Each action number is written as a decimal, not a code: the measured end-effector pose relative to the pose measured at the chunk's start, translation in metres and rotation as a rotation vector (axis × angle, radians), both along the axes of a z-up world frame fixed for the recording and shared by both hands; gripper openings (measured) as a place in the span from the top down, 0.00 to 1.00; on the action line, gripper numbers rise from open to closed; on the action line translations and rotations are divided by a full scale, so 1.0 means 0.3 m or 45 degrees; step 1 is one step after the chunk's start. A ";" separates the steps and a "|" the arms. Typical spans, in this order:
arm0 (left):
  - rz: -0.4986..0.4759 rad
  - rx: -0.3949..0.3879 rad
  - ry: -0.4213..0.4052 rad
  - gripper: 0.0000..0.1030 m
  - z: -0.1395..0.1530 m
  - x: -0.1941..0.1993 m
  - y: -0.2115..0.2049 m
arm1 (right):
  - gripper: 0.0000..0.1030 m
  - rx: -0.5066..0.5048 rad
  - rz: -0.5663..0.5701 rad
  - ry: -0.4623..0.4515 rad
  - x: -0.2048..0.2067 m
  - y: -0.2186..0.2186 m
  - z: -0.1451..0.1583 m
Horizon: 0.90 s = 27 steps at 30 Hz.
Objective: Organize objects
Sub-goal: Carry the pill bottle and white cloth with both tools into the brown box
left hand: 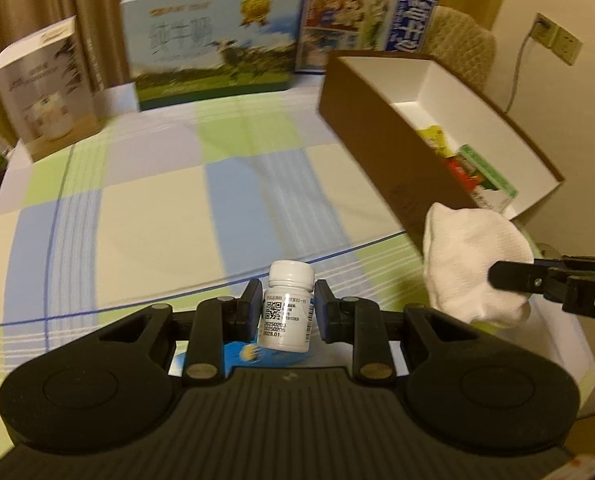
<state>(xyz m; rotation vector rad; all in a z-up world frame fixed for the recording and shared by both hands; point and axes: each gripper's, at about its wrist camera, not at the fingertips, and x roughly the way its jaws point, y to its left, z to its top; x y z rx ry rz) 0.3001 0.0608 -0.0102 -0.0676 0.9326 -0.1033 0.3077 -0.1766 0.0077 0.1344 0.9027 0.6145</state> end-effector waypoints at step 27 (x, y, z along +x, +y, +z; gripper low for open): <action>-0.127 -0.067 -0.111 0.78 0.124 0.264 -0.583 | 0.81 -0.193 0.067 -0.217 0.349 -0.387 0.155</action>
